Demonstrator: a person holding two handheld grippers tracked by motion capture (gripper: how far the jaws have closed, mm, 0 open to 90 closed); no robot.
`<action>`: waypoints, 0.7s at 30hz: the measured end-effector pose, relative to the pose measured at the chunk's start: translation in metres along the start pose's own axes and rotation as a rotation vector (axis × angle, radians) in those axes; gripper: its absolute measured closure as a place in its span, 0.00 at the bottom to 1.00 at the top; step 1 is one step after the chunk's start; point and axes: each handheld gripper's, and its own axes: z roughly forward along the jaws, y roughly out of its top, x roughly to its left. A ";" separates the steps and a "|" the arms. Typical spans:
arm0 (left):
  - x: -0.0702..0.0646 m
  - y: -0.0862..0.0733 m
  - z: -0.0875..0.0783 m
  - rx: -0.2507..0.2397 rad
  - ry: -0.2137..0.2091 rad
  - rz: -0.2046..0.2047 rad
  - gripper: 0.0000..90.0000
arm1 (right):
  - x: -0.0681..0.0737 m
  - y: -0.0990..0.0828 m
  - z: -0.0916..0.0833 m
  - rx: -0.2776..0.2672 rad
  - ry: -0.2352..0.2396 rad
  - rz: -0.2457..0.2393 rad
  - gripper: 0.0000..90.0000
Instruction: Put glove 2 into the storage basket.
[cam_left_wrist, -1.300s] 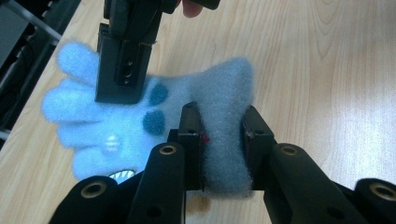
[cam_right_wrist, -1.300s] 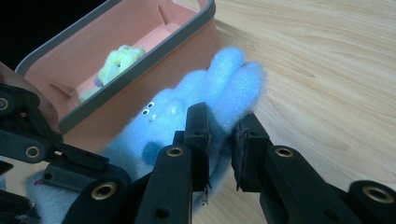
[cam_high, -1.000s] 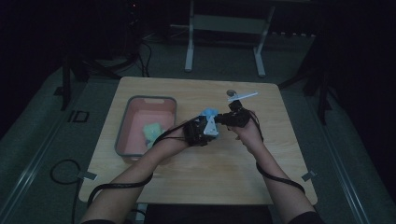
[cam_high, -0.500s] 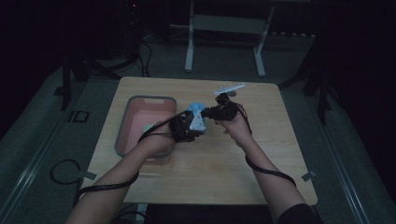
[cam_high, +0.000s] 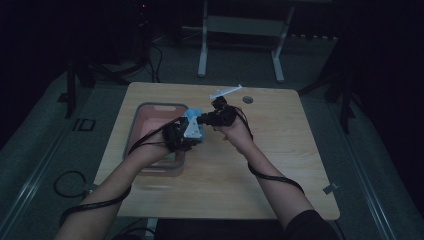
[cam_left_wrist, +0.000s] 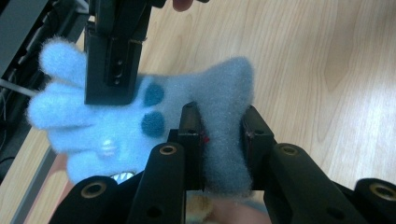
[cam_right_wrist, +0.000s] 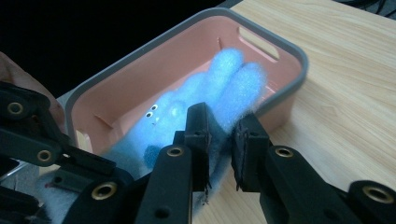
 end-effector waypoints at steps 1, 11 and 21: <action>0.001 -0.003 -0.001 0.004 0.003 -0.006 0.84 | 0.002 0.001 0.003 0.003 0.002 -0.002 0.87; 0.009 -0.034 -0.013 0.023 0.004 -0.047 0.84 | 0.016 0.015 0.037 0.019 0.044 -0.013 0.87; 0.011 -0.059 -0.016 0.040 0.003 -0.081 0.84 | 0.025 0.020 0.062 0.037 0.069 -0.018 0.87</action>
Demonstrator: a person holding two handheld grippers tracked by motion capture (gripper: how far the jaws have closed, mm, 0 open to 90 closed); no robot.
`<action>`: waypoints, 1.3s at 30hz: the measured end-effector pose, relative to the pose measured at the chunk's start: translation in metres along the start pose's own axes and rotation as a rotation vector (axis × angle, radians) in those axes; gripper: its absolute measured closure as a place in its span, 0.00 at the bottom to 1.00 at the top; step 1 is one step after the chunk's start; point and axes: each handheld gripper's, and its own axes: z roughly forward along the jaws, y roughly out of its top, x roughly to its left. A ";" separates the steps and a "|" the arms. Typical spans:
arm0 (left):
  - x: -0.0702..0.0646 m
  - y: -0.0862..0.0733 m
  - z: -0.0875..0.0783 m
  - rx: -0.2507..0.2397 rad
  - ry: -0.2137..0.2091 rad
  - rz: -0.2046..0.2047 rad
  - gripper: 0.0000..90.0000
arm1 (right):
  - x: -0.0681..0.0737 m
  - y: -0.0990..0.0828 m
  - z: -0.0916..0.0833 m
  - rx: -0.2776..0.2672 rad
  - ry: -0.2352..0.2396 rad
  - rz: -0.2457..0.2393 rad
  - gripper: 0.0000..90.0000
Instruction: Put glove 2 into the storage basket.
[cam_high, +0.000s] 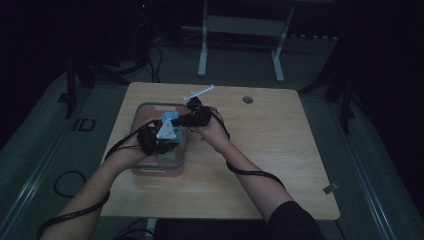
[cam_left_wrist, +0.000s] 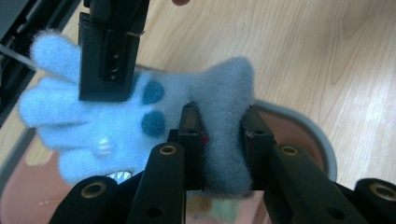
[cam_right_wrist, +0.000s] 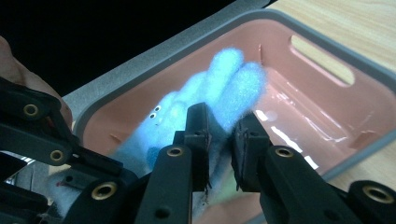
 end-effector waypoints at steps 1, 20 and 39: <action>0.000 -0.003 0.003 0.006 -0.002 -0.008 0.84 | 0.000 -0.001 0.003 0.005 0.001 0.003 0.87; -0.003 -0.031 0.034 0.094 -0.088 -0.046 0.83 | -0.009 -0.025 0.046 0.120 0.006 0.035 0.85; -0.001 -0.033 0.042 0.103 -0.103 -0.096 0.65 | -0.013 -0.023 0.036 0.096 -0.039 0.020 0.60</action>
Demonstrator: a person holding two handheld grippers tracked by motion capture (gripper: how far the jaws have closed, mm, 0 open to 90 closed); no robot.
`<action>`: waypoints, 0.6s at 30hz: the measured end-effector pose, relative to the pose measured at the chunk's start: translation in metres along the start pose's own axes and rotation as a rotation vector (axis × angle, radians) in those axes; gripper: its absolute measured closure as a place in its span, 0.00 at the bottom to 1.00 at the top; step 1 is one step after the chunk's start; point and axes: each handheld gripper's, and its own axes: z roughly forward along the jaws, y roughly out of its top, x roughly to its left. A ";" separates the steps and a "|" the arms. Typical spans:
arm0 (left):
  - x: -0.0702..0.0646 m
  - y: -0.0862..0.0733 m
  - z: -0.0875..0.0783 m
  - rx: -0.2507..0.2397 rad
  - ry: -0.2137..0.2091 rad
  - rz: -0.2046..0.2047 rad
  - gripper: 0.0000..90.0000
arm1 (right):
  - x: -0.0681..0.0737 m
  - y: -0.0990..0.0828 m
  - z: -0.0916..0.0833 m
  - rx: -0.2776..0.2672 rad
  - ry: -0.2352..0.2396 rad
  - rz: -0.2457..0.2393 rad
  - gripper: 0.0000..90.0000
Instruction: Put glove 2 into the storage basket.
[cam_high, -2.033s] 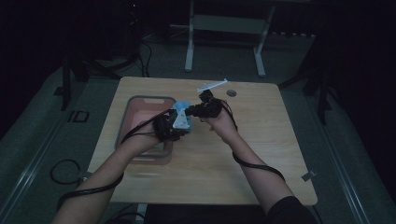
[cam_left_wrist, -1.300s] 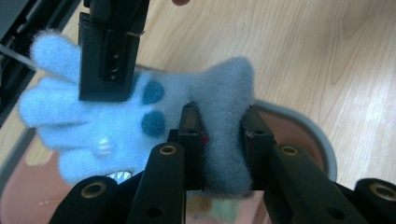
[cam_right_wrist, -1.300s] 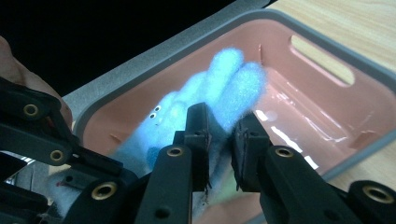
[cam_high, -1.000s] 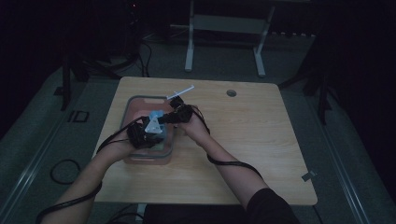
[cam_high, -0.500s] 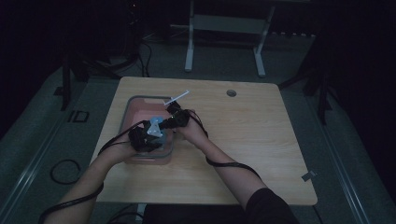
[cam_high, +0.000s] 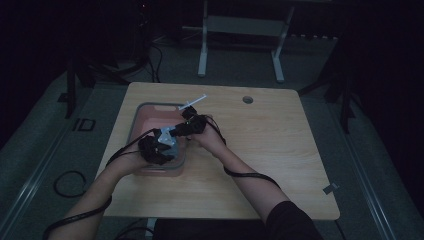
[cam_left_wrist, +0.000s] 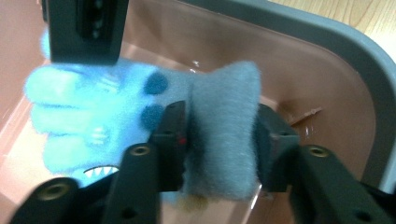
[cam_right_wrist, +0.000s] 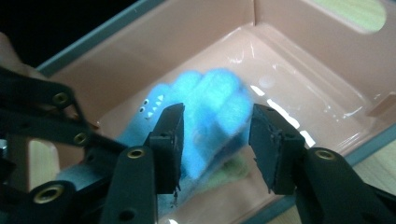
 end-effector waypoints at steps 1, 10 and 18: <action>0.000 0.000 -0.001 -0.003 0.013 -0.008 0.59 | 0.000 0.000 -0.003 -0.008 0.000 -0.003 0.59; 0.000 0.005 -0.017 -0.077 0.092 -0.078 0.12 | 0.007 0.001 -0.029 -0.065 0.024 -0.024 0.43; -0.003 0.016 -0.023 -0.154 0.056 -0.120 0.03 | 0.005 -0.006 -0.047 -0.090 0.048 -0.026 0.25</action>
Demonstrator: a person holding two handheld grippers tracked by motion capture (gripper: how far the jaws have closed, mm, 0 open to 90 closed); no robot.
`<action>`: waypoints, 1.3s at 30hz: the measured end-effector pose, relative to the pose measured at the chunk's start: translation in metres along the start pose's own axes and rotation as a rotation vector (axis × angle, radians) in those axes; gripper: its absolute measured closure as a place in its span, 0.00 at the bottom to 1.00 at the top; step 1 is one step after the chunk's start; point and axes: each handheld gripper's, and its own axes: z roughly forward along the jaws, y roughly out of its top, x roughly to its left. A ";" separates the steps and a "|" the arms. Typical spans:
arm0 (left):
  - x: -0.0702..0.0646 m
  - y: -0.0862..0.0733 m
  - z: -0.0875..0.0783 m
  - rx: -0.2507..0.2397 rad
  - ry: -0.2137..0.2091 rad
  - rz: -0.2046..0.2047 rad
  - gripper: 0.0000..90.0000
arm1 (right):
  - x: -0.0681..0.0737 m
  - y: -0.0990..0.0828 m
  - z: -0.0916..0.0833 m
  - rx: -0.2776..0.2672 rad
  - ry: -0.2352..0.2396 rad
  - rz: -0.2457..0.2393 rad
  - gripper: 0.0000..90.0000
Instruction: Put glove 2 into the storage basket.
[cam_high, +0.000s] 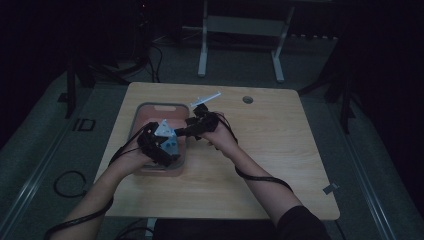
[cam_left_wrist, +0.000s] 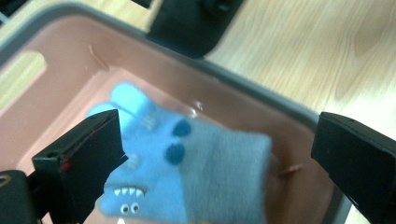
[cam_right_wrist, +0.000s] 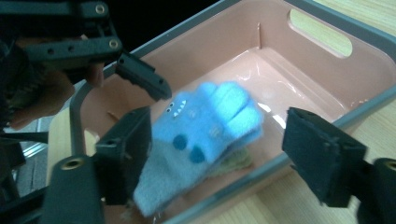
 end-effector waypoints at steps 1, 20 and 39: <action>0.000 0.001 0.000 -0.008 -0.004 -0.003 0.03 | -0.002 -0.002 -0.002 -0.002 0.006 -0.001 0.23; -0.026 0.022 0.013 -0.093 -0.104 0.001 0.03 | -0.017 -0.042 -0.026 0.045 -0.056 -0.051 0.19; -0.053 0.041 0.043 -0.127 -0.184 0.051 0.03 | -0.033 -0.082 -0.061 0.047 -0.101 -0.065 0.17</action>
